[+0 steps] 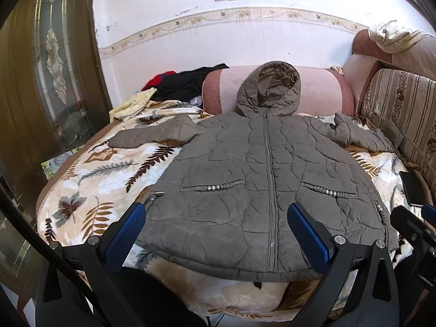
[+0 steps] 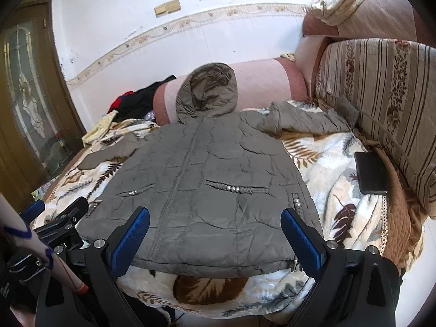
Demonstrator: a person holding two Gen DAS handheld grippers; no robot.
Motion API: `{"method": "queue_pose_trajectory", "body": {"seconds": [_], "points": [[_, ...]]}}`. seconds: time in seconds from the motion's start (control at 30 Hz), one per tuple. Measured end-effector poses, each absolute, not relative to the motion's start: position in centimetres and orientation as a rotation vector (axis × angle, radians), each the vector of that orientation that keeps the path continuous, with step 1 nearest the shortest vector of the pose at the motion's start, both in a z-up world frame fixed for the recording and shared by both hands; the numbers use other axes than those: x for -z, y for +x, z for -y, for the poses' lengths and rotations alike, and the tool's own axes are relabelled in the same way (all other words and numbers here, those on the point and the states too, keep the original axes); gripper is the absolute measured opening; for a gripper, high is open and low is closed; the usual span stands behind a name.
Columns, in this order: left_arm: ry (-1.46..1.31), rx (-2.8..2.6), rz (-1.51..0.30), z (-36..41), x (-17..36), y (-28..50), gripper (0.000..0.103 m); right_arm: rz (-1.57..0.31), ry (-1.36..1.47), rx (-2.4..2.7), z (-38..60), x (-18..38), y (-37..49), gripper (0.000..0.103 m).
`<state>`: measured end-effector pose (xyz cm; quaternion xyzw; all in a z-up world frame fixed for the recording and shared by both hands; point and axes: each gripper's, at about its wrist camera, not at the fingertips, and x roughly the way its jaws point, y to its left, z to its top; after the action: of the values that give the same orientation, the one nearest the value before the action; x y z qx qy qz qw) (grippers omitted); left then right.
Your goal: Fold large clothes
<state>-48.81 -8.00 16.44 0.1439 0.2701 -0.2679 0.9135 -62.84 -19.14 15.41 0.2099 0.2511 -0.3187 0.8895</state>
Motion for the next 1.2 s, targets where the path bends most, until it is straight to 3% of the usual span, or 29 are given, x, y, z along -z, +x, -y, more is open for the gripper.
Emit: {"method": "queue_pose_trajectory", "body": {"seconds": [0.47, 0.73, 0.93, 1.2], "points": [[0.233, 0.549, -0.674, 12.5, -13.1, -38.4, 0.103, -0.665, 0.453, 0.717, 25.2, -13.1, -55.2, 0.099], [0.205, 0.531, -0.608, 20.1, -12.9, -30.5, 0.103, -0.678, 0.461, 0.741, 30.4, -14.0, -50.0, 0.099], [0.284, 0.511, -0.702, 23.9, -6.8, -25.2, 0.103, -0.646, 0.530, 0.862, 37.9, -14.6, -51.8, 0.099], [0.291, 0.557, -0.719, 23.8, -6.0, -23.6, 0.103, -0.610, 0.667, 1.095, 52.6, -13.7, -59.0, 0.096]]}}
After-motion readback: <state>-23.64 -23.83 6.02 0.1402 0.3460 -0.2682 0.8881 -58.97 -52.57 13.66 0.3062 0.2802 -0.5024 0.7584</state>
